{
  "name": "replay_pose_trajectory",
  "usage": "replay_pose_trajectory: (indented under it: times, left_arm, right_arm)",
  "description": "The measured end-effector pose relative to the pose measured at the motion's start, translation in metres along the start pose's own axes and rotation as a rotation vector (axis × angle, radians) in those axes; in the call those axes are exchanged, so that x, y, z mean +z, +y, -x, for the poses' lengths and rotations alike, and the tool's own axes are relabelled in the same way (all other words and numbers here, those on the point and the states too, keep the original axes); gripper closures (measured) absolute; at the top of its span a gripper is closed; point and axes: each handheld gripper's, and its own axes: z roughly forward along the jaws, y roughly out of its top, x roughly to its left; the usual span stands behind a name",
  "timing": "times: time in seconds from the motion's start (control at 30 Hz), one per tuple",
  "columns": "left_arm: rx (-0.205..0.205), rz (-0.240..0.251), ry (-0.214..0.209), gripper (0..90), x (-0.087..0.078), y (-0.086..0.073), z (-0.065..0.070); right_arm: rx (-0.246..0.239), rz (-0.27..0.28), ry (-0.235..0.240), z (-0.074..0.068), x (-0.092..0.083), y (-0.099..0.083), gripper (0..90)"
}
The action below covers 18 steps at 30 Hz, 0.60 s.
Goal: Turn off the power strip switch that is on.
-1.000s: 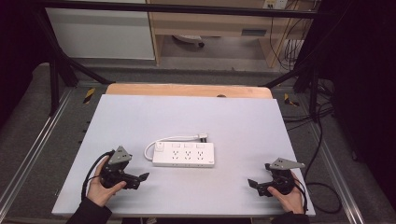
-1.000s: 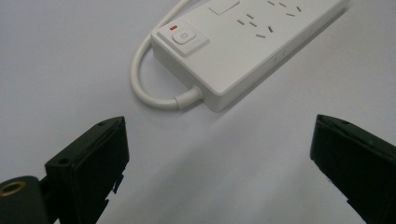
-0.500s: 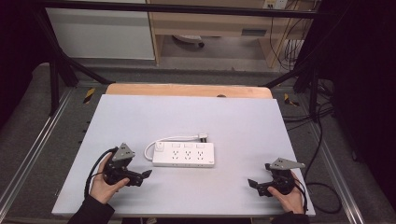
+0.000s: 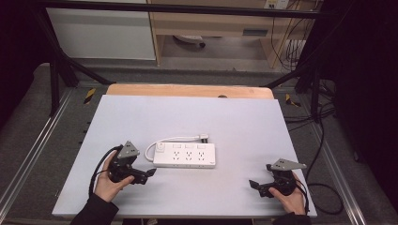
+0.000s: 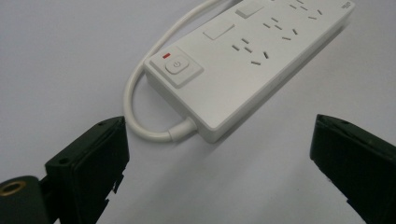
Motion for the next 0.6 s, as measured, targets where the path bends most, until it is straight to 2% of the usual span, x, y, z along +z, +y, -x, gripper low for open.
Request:
replay_pose_trajectory:
  times: [0.6]
  left_arm:
    - [0.01, 0.001, -0.003, 4.4, 0.009, 0.012, 0.003]
  right_arm:
    - [0.002, -0.001, 0.0, 0.0, 0.0, 0.0, 0.9]
